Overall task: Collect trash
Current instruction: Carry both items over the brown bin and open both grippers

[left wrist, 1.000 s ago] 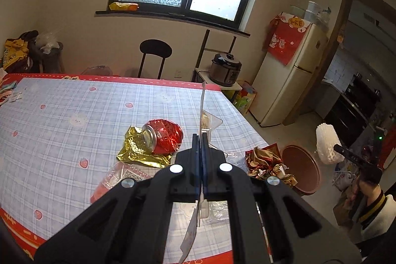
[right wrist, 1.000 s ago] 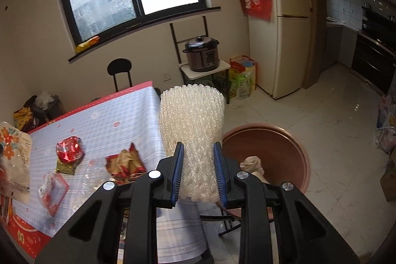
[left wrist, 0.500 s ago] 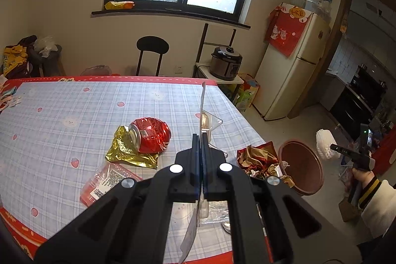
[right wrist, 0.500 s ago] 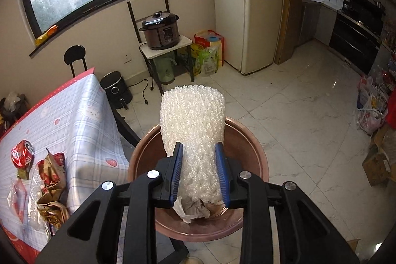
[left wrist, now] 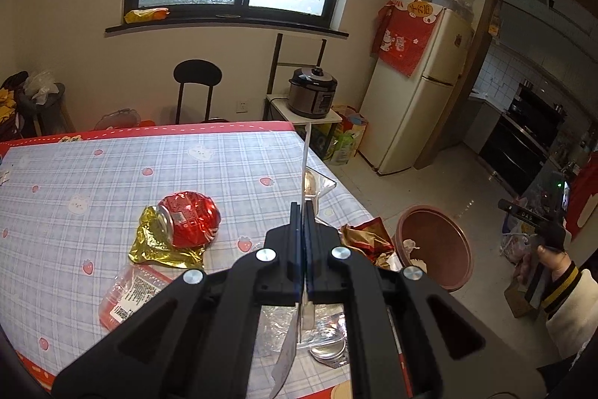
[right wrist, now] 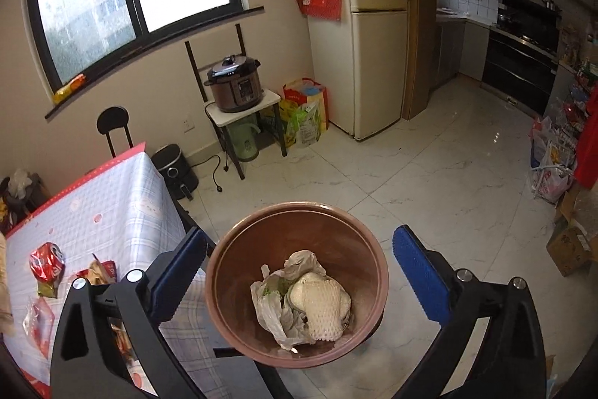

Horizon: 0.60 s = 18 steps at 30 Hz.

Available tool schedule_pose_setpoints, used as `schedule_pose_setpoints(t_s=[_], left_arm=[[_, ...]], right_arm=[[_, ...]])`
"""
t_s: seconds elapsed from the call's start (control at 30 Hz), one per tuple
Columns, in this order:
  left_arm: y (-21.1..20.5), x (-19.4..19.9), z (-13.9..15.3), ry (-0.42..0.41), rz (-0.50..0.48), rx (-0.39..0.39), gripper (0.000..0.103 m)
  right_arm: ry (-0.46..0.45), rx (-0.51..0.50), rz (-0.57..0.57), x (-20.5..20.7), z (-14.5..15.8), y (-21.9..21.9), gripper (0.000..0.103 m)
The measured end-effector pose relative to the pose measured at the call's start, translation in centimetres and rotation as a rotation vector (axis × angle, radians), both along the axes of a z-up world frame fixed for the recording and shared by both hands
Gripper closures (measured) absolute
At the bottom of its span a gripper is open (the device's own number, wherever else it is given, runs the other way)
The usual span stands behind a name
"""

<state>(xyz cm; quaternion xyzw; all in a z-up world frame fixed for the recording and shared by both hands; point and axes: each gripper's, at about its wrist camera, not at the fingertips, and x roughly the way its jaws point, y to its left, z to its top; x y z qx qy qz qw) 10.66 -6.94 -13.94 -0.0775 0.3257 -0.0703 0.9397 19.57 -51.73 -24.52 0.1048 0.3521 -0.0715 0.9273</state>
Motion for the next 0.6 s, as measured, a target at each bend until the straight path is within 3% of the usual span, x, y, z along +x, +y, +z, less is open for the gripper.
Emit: schedule_pose_setpoints(t_s=[0.3, 0.6], left_arm=[[-6.8, 4.0, -0.4, 0.015, -0.212, -0.022, 0.097], [-18.9, 10.1, -2.6, 0.075, -0.456, -0.059, 0.097]], right_arm=[[-0.001, -0.007, -0.056, -4.5, 1.6, -0.7, 0.005], [0.009, 0.001, -0.129, -8.1, 1.6, -3.5, 0.005]])
